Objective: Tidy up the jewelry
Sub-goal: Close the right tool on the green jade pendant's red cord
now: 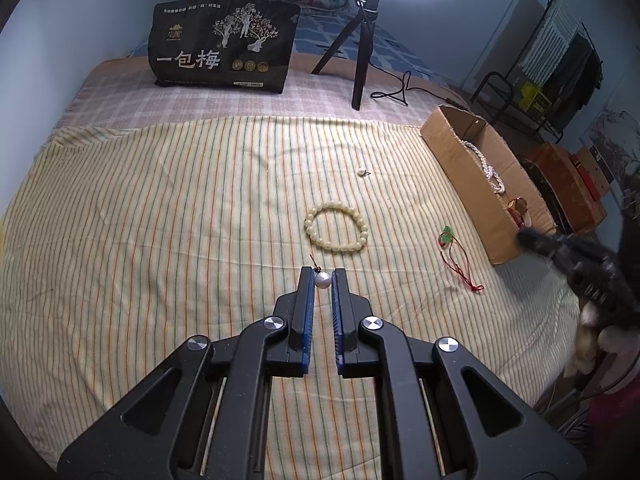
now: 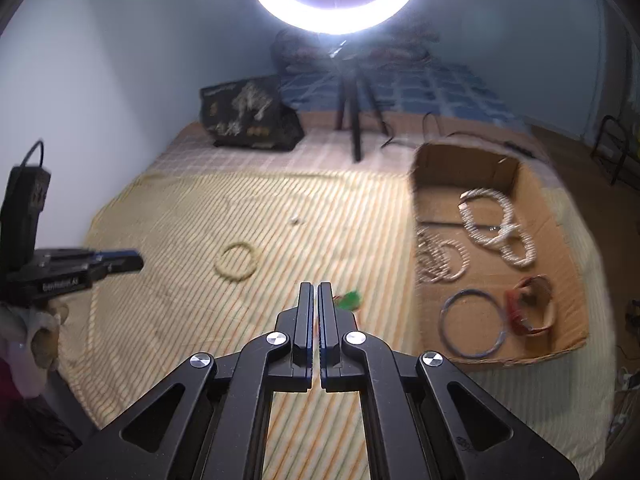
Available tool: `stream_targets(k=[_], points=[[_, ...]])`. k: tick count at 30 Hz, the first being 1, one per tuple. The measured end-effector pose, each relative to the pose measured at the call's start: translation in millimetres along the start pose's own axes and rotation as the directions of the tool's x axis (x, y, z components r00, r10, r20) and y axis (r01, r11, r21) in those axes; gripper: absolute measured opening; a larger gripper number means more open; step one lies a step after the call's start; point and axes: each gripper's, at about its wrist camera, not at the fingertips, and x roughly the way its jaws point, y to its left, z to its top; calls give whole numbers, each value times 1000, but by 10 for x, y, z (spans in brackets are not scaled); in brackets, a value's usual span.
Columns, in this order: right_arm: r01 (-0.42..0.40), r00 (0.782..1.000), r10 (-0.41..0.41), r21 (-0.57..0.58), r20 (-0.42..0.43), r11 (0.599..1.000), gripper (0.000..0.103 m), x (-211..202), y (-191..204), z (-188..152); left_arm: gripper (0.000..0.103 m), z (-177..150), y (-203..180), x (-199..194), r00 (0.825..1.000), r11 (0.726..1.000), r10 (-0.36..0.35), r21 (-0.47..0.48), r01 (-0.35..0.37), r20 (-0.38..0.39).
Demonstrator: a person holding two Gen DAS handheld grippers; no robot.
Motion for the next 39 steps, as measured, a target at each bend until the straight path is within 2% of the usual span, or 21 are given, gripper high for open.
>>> stream_targets(k=[1, 4, 5, 6, 8, 18, 25, 29, 32, 36, 39], points=[[-19, 1000, 19, -2, -22, 1000, 1, 42, 6, -29, 6, -2, -7, 1, 1000, 1000, 2, 0, -2, 1], [16, 993, -18, -20, -121, 1000, 7, 323, 31, -144, 6, -4, -5, -11, 1000, 1000, 5, -1, -5, 2], [28, 990, -31, -28, -140, 999, 17, 392, 29, -173, 6, -6, 3, -15, 1000, 1000, 6, -3, -6, 3], [49, 986, -54, -36, -156, 998, 31, 477, 22, -201, 6, -7, 14, -21, 1000, 1000, 6, -6, -6, 5], [100, 980, -104, -36, -169, 994, 51, 594, -7, -226, 6, 2, 40, -36, 1000, 1000, 7, -13, -7, 8], [186, 973, -192, -58, -130, 981, 52, 808, 49, -84, 6, 9, 202, -15, 1000, 999, 23, -40, -23, 7], [94, 991, -87, 73, -104, 993, 51, 721, -85, -58, 6, -1, 224, 2, 1000, 999, 21, -41, -21, 0], [119, 989, -108, 109, -104, 987, 49, 738, -76, -70, 6, 8, 176, 12, 1000, 999, 11, -38, -11, -1], [89, 990, -63, 223, -124, 971, 49, 790, -124, -125, 6, 17, 148, -16, 1000, 1000, 4, -31, -4, 4], [177, 977, -143, 236, -158, 956, 48, 926, -165, -164, 6, 10, 160, -31, 1000, 1000, -1, -31, 2, 3], [201, 974, -167, 251, -153, 947, 47, 962, -169, -150, 6, 4, 188, -43, 1000, 999, -1, -35, 1, 3]])
